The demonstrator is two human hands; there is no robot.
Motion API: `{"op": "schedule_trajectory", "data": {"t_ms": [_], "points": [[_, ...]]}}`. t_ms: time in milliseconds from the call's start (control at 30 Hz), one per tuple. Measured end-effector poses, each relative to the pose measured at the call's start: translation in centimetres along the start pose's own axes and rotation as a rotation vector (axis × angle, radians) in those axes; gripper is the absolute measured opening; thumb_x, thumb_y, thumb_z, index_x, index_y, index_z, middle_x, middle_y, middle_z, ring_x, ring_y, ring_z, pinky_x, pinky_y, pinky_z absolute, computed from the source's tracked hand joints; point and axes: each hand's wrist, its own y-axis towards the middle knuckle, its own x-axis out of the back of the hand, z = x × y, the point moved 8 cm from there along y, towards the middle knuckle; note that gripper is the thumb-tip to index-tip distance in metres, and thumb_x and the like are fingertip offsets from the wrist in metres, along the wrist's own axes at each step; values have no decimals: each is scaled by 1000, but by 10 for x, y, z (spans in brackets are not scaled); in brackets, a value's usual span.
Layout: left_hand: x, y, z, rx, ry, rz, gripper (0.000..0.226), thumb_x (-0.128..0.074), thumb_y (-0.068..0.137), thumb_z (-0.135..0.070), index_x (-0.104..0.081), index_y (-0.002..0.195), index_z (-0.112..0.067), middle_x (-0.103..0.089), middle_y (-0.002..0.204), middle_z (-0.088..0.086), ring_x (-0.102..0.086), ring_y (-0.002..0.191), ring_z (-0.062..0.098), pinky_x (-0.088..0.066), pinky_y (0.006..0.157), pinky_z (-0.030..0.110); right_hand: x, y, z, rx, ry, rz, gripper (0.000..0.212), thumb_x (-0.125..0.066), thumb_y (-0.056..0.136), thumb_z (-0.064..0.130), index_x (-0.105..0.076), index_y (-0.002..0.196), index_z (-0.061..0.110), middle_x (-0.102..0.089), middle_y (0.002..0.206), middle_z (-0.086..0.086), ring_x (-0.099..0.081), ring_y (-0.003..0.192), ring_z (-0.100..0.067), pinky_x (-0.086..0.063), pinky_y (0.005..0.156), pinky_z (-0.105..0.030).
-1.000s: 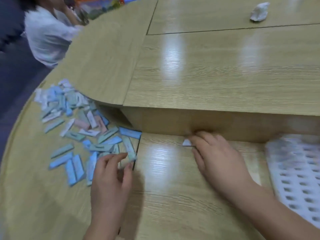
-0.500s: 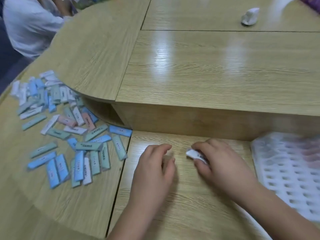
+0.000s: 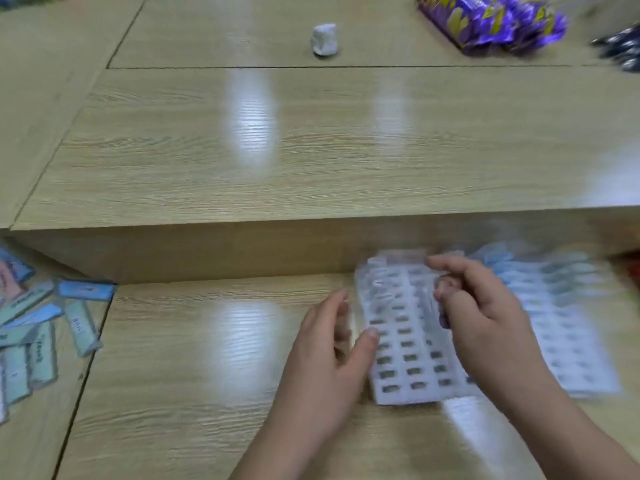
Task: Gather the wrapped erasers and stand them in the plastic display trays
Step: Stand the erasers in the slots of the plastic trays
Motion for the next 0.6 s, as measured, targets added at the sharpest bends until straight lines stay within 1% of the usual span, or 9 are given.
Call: {"op": "schedule_trajectory", "data": {"t_ms": [67, 133, 200, 267, 300, 367, 467, 533, 600], "points": [[-14, 1, -3, 31, -50, 5, 49, -62, 91, -46, -35, 131, -56, -51, 126, -28, -58, 108, -3, -53, 87, 21, -5, 0, -10, 9, -89, 41, 31, -46, 95, 9, -61, 105, 34, -58, 77, 11, -53, 66, -6, -41, 54, -12], [-21, 2, -4, 22, -28, -25, 49, -61, 93, -39, -40, 136, -51, -54, 128, -20, -62, 108, 2, -56, 88, 30, -14, -4, -7, 155, -385, 64, 33, -50, 92, 9, -60, 116, 29, -58, 99, 13, -51, 86, 4, -39, 68, -12], [-22, 3, -5, 0, 52, -65, 52, -58, 95, -31, -41, 140, -49, -54, 128, -19, -61, 109, 2, -55, 91, 31, -24, -9, -11, 285, -631, 73, 40, -60, 85, 10, -61, 123, 21, -59, 110, 5, -56, 95, -10, -45, 66, -23], [-22, 4, -5, 2, 80, -84, 53, -56, 95, -27, -41, 141, -49, -54, 126, -20, -60, 108, 0, -54, 91, 30, -30, -12, -19, 313, -764, 71, 44, -71, 79, 14, -64, 122, 15, -62, 110, -1, -60, 91, -25, -52, 62, -34], [-22, 4, -5, 3, 80, -82, 53, -56, 95, -26, -40, 142, -48, -54, 125, -20, -60, 107, 0, -55, 90, 29, -30, -12, -21, 321, -798, 54, 43, -76, 77, 17, -66, 119, 13, -64, 108, -2, -61, 90, -28, -53, 62, -37], [-22, 4, -4, 7, 82, -75, 55, -57, 95, -25, -41, 142, -48, -55, 124, -20, -61, 105, 0, -55, 88, 28, -31, -10, -18, 335, -821, 13, 37, -78, 75, 27, -69, 109, 14, -67, 100, -2, -62, 85, -28, -51, 58, -34], [-21, 3, -2, 4, 53, -87, 57, -59, 94, -22, -42, 141, -49, -56, 123, -18, -62, 102, 1, -56, 86, 27, -30, -4, -9, 271, -836, -36, 24, -78, 74, 35, -66, 90, 21, -66, 83, 4, -62, 75, -22, -31, 46, -24], [-21, 2, -1, 11, 36, -81, 57, -59, 94, -23, -42, 141, -51, -56, 121, -20, -62, 100, 1, -56, 84, 25, -28, -3, -8, 215, -843, -55, 24, -76, 78, 34, -66, 98, 24, -66, 85, 6, -62, 79, -20, -28, 49, -24], [-22, 2, 0, 14, 28, -65, 58, -60, 95, -25, -40, 140, -54, -55, 119, -23, -62, 100, 0, -56, 83, 24, -22, -3, -11, 116, -785, -17, 41, -67, 84, 36, -59, 123, 29, -67, 99, 9, -63, 93, -17, -37, 56, -28]]}}
